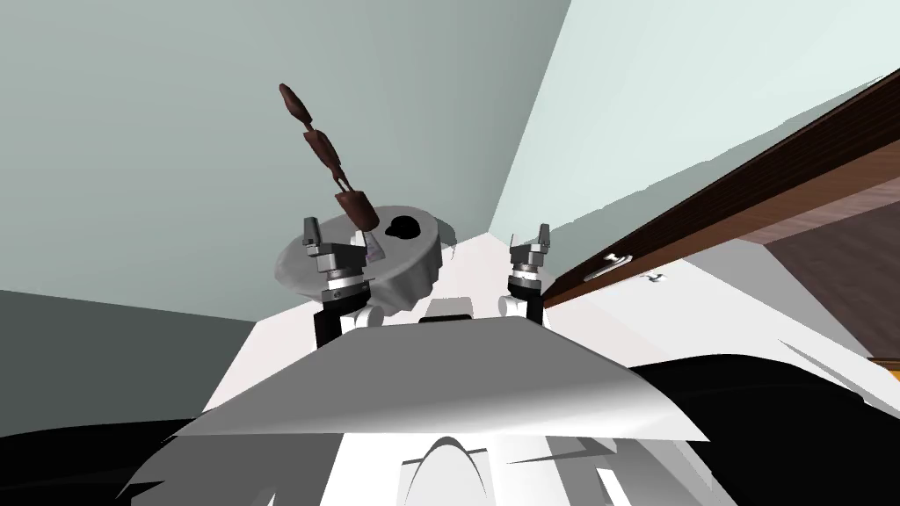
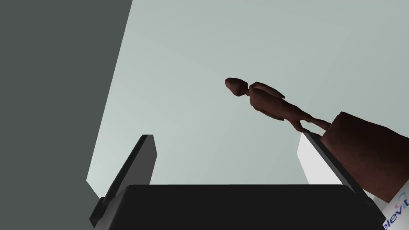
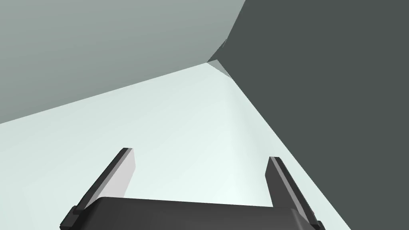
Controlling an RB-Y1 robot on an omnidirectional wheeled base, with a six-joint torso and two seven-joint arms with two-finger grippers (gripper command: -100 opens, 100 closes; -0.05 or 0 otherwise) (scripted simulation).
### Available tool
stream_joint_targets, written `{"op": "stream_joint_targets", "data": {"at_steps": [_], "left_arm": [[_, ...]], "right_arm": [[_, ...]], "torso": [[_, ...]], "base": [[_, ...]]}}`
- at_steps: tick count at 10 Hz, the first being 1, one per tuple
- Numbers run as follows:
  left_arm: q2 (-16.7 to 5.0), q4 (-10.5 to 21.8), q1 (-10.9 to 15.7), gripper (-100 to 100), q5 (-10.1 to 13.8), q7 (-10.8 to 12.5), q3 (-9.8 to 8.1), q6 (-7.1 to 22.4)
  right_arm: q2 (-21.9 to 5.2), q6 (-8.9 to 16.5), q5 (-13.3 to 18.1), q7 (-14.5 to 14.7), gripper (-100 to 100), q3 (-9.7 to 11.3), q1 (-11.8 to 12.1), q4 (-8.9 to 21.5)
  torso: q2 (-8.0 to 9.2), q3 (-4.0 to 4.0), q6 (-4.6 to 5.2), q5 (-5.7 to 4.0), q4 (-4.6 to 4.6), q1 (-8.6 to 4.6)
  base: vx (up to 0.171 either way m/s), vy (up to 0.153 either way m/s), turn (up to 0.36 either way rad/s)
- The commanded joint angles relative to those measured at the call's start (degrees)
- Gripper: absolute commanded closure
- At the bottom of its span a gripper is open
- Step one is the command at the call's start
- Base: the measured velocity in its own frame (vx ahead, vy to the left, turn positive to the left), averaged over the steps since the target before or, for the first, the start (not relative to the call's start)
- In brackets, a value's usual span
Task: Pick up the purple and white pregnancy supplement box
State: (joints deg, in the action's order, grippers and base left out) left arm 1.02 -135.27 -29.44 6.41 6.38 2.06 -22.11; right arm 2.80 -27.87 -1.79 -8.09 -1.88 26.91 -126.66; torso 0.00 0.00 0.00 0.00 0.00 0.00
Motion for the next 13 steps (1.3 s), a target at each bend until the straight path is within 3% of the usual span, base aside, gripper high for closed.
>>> {"op": "stream_joint_targets", "data": {"at_steps": [1, 6, 13], "left_arm": [[-2.21, 0.78, 0.56, -100, -0.08, 0.13, -0.26, -0.1], [-10.81, 6.45, 5.01, -100, -0.54, 1.45, -2.42, -0.79], [-22.85, 18.8, 15.51, -100, -1.46, 5.18, -7.55, -1.98]], "right_arm": [[0.0, 0.0, 0.0, 0.0, 0, 0.0, 0.0, 0.0], [-0.01, 0.0, 0.0, 0.0, 0, 0.0, -0.01, 0.0], [-0.01, 0.0, 0.0, 0.0, 0, -0.01, -0.01, 0.0]], "torso": [[0.0, 0.0, 0.0, 0.0, 0.0, 0.0], [0.24, 0.13, 0.01, 0.08, 0.05, 0.34], [0.33, 0.19, 0.0, 0.1, 0.08, 0.44]], "base": [[-0.008, 0.013, -0.054], [-0.055, 0.065, -0.112], [-0.092, 0.099, -0.179]]}}
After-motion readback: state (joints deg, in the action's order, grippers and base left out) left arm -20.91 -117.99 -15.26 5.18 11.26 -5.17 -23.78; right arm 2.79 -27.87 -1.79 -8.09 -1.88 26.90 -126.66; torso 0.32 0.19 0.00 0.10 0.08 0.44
